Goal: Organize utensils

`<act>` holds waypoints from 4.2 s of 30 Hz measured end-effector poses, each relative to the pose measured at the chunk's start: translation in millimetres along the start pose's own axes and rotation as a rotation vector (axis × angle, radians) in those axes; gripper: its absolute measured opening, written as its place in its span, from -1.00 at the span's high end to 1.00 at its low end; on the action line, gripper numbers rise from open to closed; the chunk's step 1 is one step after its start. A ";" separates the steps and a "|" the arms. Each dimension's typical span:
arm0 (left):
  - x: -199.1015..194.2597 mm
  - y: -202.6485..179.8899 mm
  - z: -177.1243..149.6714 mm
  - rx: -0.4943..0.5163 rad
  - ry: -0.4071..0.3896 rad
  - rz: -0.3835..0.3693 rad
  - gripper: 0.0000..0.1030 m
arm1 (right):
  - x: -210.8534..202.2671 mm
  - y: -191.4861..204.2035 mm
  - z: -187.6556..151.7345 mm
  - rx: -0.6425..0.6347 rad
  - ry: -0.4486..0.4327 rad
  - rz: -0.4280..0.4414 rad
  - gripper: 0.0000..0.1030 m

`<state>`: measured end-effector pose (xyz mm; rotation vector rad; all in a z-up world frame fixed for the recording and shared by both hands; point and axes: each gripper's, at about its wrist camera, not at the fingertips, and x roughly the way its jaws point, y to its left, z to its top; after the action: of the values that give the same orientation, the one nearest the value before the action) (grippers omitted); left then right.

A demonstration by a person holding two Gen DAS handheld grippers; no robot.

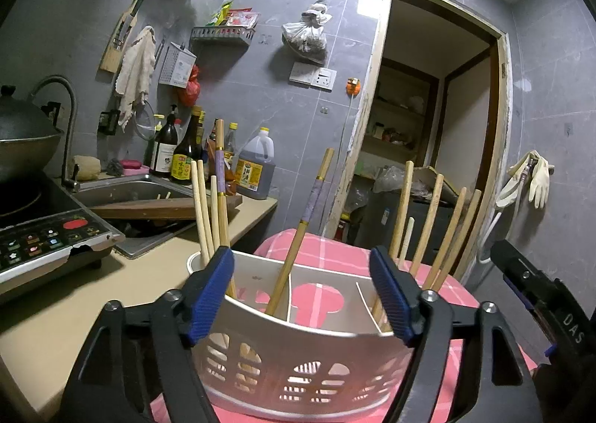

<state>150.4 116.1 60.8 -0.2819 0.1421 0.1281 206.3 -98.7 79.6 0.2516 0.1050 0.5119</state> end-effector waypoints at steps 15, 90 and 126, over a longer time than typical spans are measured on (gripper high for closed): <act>-20.4 -10.4 -4.0 0.010 0.007 0.027 -0.82 | -34.6 -7.6 4.3 -0.071 -0.037 -0.088 -1.00; -151.2 -55.1 -87.0 0.224 0.013 -0.025 -0.84 | -222.2 -30.1 -24.9 -0.243 0.045 -0.430 -1.00; -151.3 -55.2 -86.8 0.224 0.013 -0.025 -0.84 | -222.3 -29.2 -25.5 -0.244 0.046 -0.431 -1.00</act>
<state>-0.7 22.7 16.9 -0.0616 0.1643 0.0843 23.1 -228.3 55.5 -0.0250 0.1363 0.0985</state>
